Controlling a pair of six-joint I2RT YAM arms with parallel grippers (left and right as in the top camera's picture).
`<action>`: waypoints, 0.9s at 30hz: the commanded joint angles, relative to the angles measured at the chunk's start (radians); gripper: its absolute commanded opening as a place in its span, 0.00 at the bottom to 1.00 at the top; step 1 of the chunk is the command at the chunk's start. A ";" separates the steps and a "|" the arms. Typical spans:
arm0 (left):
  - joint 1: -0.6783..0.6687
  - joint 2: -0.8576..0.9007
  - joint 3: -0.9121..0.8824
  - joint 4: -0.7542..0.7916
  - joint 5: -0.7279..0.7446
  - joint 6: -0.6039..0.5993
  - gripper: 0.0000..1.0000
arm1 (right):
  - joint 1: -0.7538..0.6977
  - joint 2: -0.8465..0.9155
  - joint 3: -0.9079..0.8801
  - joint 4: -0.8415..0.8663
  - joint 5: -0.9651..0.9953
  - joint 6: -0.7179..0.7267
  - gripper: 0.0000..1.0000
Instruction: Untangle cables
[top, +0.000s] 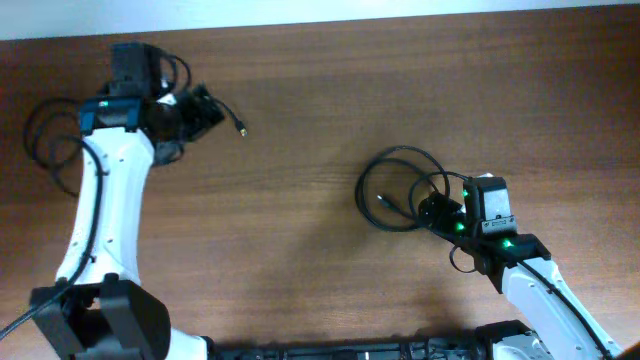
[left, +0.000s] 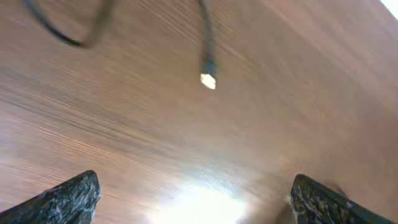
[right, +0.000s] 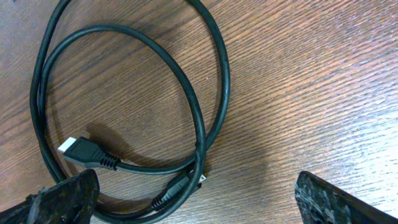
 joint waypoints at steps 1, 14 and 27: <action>-0.117 0.011 -0.003 -0.045 0.090 0.025 0.99 | 0.003 -0.002 0.002 0.001 0.013 -0.007 0.99; -0.490 0.014 -0.004 -0.043 -0.035 -0.079 0.99 | 0.003 -0.002 0.002 0.000 0.013 -0.007 0.99; -0.734 0.394 -0.004 0.077 -0.109 -0.219 0.84 | 0.003 -0.002 0.002 0.000 0.013 -0.007 0.99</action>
